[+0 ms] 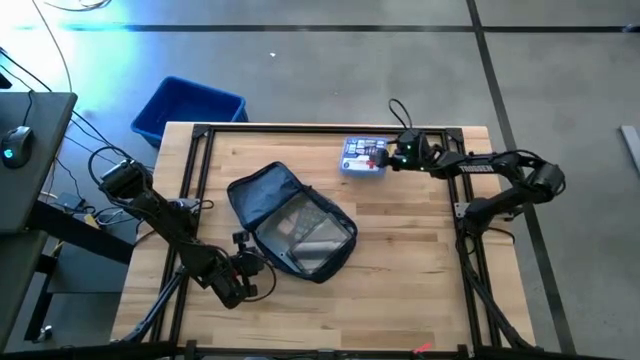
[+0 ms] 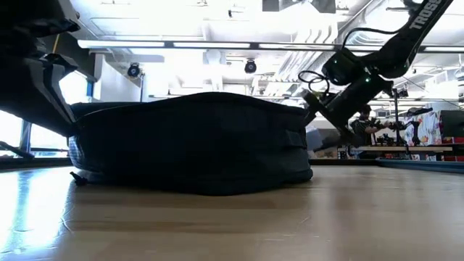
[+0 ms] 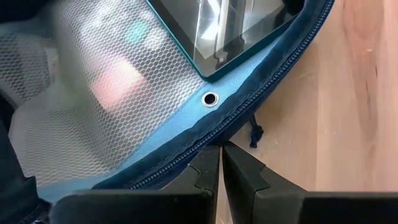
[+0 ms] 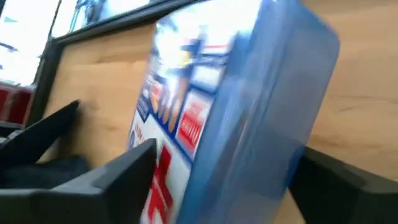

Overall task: Unpack backpack
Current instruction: Remove the blue first aid kit from the black backpack, then remove the green tablet from the black backpack

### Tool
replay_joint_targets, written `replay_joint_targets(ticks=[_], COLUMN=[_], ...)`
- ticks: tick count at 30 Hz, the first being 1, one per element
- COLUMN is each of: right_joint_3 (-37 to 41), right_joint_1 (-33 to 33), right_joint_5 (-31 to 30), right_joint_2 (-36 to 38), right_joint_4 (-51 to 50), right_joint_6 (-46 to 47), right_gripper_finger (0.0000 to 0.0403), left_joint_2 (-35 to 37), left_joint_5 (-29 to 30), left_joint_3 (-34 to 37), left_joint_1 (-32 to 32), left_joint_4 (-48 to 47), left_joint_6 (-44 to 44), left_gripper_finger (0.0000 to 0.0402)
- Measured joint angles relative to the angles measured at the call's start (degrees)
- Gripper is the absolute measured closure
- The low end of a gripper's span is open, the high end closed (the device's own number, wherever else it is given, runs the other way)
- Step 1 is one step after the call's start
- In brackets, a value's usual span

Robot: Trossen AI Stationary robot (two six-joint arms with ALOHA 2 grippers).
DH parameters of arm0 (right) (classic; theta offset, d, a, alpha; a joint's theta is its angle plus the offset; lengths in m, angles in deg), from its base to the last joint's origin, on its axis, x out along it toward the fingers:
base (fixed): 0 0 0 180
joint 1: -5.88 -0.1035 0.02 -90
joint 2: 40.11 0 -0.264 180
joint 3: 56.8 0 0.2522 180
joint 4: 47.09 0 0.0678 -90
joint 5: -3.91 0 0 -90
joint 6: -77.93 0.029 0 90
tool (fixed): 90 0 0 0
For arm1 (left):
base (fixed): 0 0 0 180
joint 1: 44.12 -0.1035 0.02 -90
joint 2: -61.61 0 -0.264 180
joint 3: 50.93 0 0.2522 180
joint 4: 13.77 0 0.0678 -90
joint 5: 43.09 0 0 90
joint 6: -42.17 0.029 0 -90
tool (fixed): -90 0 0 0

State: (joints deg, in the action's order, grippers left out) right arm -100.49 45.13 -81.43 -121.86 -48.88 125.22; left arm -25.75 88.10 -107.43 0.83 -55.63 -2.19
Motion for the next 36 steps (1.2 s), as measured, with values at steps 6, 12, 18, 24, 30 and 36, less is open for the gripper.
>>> replay_joint_targets(ticks=[6,12,18,24,30,36], right_joint_3=[-0.08,-0.09,-0.13,-0.17,-4.92,-18.49], right_joint_1=[0.00,-3.37,-19.17,-42.04,-52.04,-47.64], right_joint_5=[-5.92,-12.10,-16.78,-20.83,-22.46,-9.73], right_joint_2=[0.38,4.95,11.71,9.80,3.39,-3.65], right_joint_4=[-1.42,-1.68,-1.41,4.95,6.48,-9.12], right_joint_6=[-2.73,-6.10,-15.12,-19.69,-18.73,-10.03], right_gripper_finger=[0.0043,0.0048,0.0048,0.0048,0.0048,0.0047], left_joint_2=[0.01,0.01,0.03,0.03,-0.02,-3.89], left_joint_5=[-0.20,-0.17,-0.10,6.66,2.17,-12.52], left_joint_3=[0.00,0.00,-0.98,-6.06,-6.53,-5.57], left_joint_1=[0.20,0.20,0.05,-0.54,-6.80,-10.52], left_joint_4=[0.49,1.01,2.38,2.89,8.04,18.76], left_joint_6=[0.00,0.40,3.10,9.25,15.32,25.18], left_gripper_finger=[0.0402,0.0402,0.0401,0.0401,0.0401,0.0401])
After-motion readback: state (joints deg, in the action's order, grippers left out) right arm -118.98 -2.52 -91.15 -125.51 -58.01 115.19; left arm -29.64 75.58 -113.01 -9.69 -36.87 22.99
